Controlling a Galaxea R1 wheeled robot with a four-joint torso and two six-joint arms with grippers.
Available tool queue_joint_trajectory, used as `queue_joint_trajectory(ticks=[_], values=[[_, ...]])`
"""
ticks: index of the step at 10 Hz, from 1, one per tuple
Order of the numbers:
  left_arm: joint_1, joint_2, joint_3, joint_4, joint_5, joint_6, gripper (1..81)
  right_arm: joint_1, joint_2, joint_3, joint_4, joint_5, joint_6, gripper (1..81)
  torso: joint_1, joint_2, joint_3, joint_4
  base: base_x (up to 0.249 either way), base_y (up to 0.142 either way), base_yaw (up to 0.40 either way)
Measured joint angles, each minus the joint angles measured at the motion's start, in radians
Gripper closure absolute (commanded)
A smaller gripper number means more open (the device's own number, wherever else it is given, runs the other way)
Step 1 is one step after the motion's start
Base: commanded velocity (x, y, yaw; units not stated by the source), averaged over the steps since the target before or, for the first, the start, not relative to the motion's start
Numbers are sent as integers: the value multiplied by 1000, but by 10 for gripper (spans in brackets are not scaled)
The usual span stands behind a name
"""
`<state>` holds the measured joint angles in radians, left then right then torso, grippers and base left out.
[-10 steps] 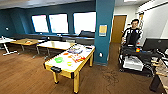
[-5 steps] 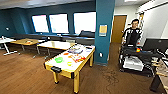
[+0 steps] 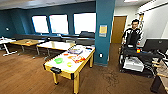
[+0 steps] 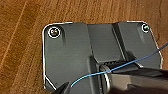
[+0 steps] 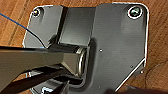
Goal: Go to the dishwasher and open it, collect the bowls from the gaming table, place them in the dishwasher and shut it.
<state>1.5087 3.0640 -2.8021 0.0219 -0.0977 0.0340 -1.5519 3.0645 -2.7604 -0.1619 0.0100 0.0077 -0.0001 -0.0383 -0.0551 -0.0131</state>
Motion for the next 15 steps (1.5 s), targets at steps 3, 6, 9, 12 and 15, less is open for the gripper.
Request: queue_joint_trajectory(ticks=[3,6,9,12,15], values=[[-12,0,0,0,-5,0,10,14,0,0,0,8,0,10,1,0,0,0,118,0,0],[-10,3,1,0,-4,0,10,8,-3,0,0,7,0,10,1,0,0,0,120,86,0],[-14,-3,2,0,-4,0,10,8,3,0,0,8,0,10,1,1,0,0,119,104,0],[-14,-3,2,0,-5,0,10,9,0,1,0,8,0,10,1,1,0,0,119,102,0],[-14,-3,2,0,-5,0,10,9,2,1,0,8,0,10,2,1,0,0,109,108,0]])
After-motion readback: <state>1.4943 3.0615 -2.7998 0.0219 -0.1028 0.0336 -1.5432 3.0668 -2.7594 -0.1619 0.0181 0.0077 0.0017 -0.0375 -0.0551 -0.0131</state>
